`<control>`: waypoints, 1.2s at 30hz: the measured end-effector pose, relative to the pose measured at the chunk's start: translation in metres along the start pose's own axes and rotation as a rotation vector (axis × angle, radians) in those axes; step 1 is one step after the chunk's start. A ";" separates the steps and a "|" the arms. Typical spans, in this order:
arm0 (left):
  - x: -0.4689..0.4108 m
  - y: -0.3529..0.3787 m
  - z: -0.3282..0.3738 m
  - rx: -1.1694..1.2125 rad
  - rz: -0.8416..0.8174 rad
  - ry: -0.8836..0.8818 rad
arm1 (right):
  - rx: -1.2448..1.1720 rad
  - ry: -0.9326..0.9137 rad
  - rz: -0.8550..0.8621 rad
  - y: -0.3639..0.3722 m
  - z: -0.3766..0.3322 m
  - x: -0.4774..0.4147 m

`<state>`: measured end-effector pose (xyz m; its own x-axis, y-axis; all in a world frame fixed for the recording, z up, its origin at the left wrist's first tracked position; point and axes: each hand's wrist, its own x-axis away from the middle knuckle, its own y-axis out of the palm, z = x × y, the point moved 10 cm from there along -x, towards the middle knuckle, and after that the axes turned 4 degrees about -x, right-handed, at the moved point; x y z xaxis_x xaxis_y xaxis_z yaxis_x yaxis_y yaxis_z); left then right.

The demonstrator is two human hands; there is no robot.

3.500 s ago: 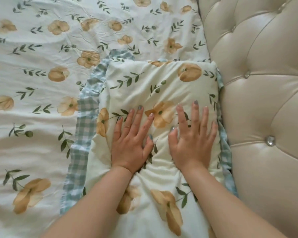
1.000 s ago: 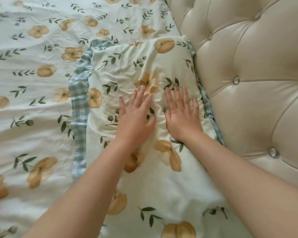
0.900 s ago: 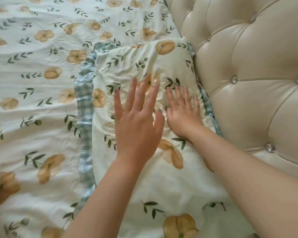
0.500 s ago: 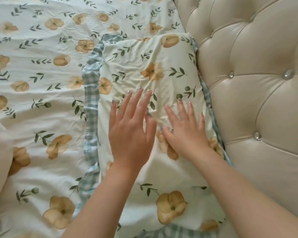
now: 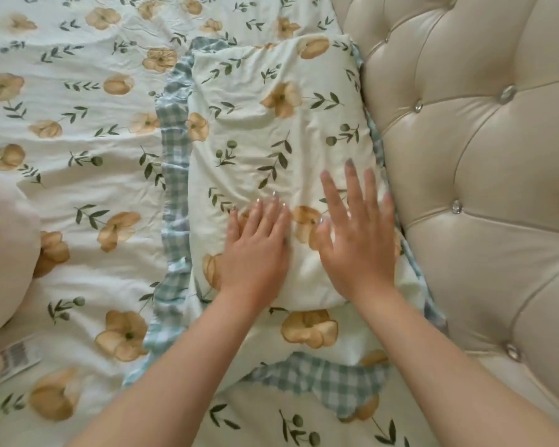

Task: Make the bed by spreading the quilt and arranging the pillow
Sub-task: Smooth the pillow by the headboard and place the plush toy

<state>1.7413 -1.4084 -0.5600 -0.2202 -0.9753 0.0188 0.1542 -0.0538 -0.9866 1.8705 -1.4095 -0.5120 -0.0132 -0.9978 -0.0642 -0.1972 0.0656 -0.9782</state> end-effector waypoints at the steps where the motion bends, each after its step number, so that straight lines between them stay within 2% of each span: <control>1: 0.010 -0.011 0.002 0.003 0.064 0.007 | 0.041 -0.008 -0.084 0.016 0.005 0.015; 3: 0.039 -0.005 0.003 0.020 0.111 0.018 | 0.084 0.015 -0.130 0.026 0.014 0.024; 5: 0.060 0.023 -0.004 0.001 0.007 0.015 | 0.049 0.003 -0.071 0.009 0.003 0.019; 7: 0.057 0.039 -0.012 -0.007 -0.027 -0.013 | 0.019 -0.079 -0.011 -0.001 -0.008 0.026; 9: 0.053 0.030 -0.010 0.030 -0.072 -0.009 | 0.073 -0.090 -0.138 0.021 -0.003 0.043; 12: 0.070 0.008 -0.009 0.125 -0.047 -0.007 | 0.120 -0.010 -0.288 0.030 -0.007 0.051; 15: 0.106 -0.017 -0.019 0.233 -0.024 -0.078 | -0.021 -0.096 -0.255 0.007 -0.048 0.058; 19: 0.167 -0.021 -0.063 0.364 -0.099 -0.294 | -0.091 -0.105 -0.414 0.014 -0.076 0.092; 22: 0.213 -0.022 -0.109 0.384 -0.122 -0.446 | -0.146 -0.116 -0.431 0.016 -0.099 0.108; 28: 0.277 -0.038 -0.191 0.319 -0.138 -0.570 | -0.268 -0.098 -0.525 0.032 -0.163 0.133; 30: 0.300 -0.039 -0.227 0.376 -0.154 -0.656 | -0.311 -0.098 -0.577 0.041 -0.194 0.140; 33: 0.341 -0.046 -0.294 0.560 -0.113 -0.901 | -0.339 -0.114 -0.639 0.052 -0.247 0.139; 36: 0.391 -0.065 -0.371 0.677 -0.001 -1.125 | -0.418 -0.089 -0.646 0.058 -0.309 0.125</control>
<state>1.2875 -1.7064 -0.5490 0.6471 -0.6017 0.4682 0.6768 0.1706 -0.7161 1.5541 -1.5303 -0.5154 0.3056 -0.8331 0.4611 -0.4929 -0.5527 -0.6719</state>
